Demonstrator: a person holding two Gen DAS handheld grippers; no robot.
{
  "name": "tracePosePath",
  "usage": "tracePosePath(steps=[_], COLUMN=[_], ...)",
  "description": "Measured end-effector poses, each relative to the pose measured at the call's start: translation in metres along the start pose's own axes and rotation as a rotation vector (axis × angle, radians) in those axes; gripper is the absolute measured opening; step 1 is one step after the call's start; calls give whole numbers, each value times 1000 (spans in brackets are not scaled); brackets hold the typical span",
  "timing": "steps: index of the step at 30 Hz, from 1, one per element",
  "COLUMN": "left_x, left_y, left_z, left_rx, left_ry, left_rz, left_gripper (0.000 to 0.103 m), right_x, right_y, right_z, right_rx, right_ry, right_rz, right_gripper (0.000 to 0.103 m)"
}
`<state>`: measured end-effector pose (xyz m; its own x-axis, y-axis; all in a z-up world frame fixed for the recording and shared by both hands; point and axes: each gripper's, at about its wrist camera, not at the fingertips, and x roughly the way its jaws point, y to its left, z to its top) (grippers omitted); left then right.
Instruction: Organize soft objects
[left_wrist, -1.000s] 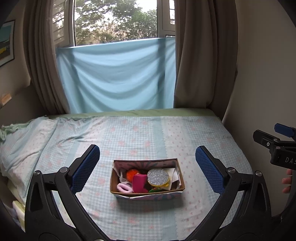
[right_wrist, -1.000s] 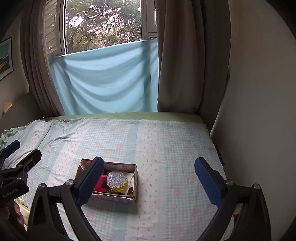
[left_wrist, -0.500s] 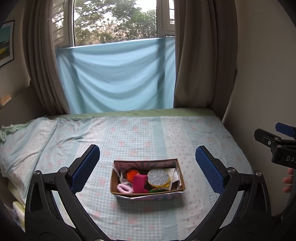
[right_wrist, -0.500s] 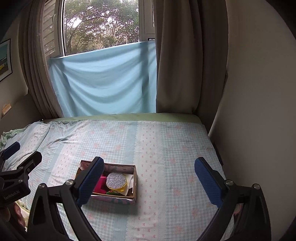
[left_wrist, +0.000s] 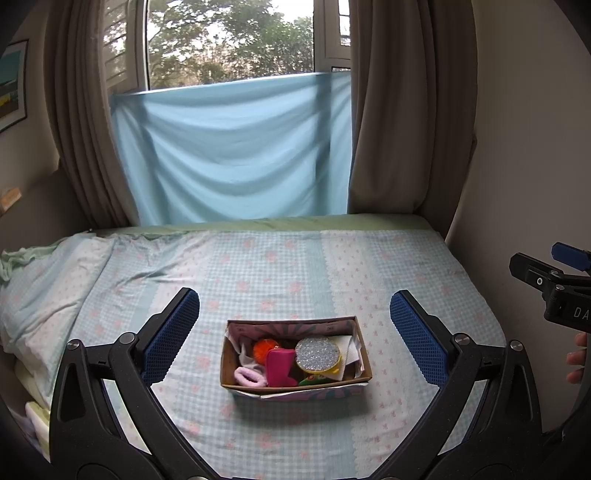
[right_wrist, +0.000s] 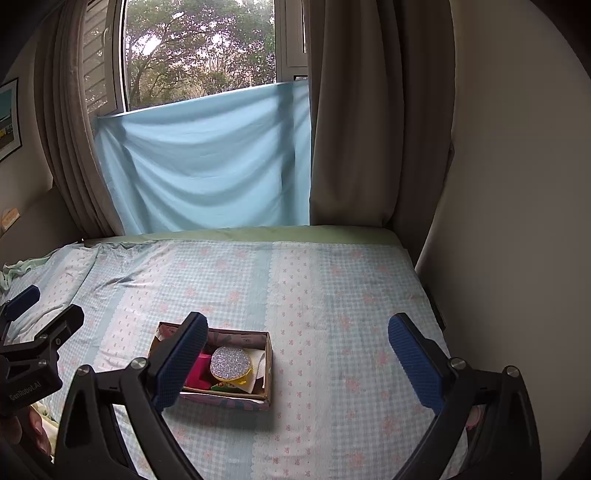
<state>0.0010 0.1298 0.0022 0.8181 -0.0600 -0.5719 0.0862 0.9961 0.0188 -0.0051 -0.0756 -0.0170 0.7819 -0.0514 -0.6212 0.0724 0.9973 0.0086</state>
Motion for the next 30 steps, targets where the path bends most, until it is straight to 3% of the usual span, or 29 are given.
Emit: tracePosePath(steps=[24, 30], left_x=[1, 0], left_y=[-2, 3], left_z=[1, 1], left_rx=[14, -23], left_ry=[-28, -32], left_rz=[16, 12], left_gripper=[103, 103], right_x=[8, 8], right_y=[0, 1], right_z=[5, 4], right_rx=[-9, -10], right_ry=[-8, -8], right_rz=[-14, -14], right_gripper=[97, 97])
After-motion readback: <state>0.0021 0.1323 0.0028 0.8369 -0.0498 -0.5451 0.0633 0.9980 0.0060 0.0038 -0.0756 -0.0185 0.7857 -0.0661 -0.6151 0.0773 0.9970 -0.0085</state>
